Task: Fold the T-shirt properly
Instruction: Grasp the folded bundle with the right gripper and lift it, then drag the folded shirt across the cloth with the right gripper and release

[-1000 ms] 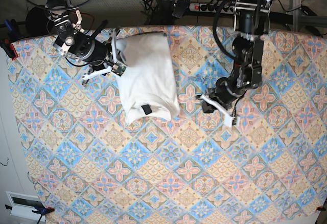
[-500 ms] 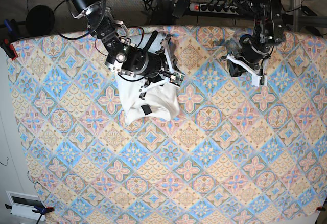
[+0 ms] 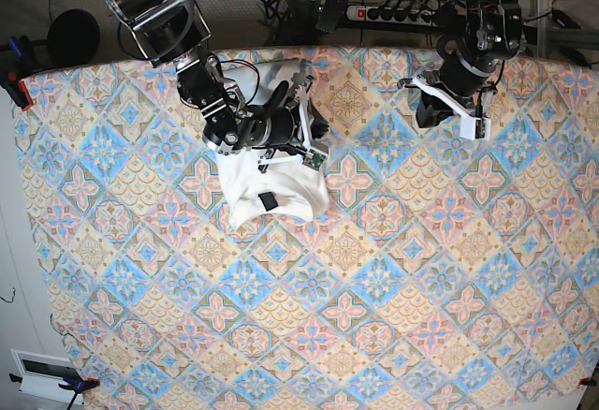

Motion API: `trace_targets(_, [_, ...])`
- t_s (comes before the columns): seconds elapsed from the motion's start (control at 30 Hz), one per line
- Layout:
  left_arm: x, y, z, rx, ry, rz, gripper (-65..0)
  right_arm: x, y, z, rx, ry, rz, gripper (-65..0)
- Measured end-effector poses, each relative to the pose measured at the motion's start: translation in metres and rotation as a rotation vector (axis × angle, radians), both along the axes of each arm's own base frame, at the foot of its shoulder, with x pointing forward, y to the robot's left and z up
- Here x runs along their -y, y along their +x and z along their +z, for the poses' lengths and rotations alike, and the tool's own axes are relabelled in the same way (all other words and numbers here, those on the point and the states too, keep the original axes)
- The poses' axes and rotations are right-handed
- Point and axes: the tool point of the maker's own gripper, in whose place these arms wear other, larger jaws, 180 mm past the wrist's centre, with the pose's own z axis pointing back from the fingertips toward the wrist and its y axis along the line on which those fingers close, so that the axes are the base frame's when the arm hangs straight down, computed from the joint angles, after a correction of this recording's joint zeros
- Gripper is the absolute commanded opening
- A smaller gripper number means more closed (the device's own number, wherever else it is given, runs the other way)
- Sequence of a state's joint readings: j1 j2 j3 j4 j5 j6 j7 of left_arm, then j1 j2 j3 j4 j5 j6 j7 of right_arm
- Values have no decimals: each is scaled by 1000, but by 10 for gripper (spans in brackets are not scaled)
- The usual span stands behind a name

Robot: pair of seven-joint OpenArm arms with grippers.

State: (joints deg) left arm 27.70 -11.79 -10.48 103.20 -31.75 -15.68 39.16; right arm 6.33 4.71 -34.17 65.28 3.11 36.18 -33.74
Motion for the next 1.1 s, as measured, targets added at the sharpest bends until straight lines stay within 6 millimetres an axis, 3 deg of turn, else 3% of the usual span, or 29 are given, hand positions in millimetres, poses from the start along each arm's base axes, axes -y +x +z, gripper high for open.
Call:
trace_targets(0.23, [1, 1, 2, 5, -25, 6, -650, 24, 13, -3, -55, 90, -163, -650])
trace_targets(0.4, [1, 2, 2, 4, -24, 8, -650, 81, 36, -4, -4, 51, -264, -650])
trace_targets(0.63, [1, 2, 3, 6, -24, 8, -650, 122, 50, -2, 25, 3, -329, -650])
trace_targets(0.83, [1, 3, 3, 7, -24, 8, -650, 185, 70, 1, 77, -163, -366, -650])
trace_targets(1.1, [2, 3, 3, 7, -26, 4, -650, 184, 64, 14, 128, -226, -309, -650])
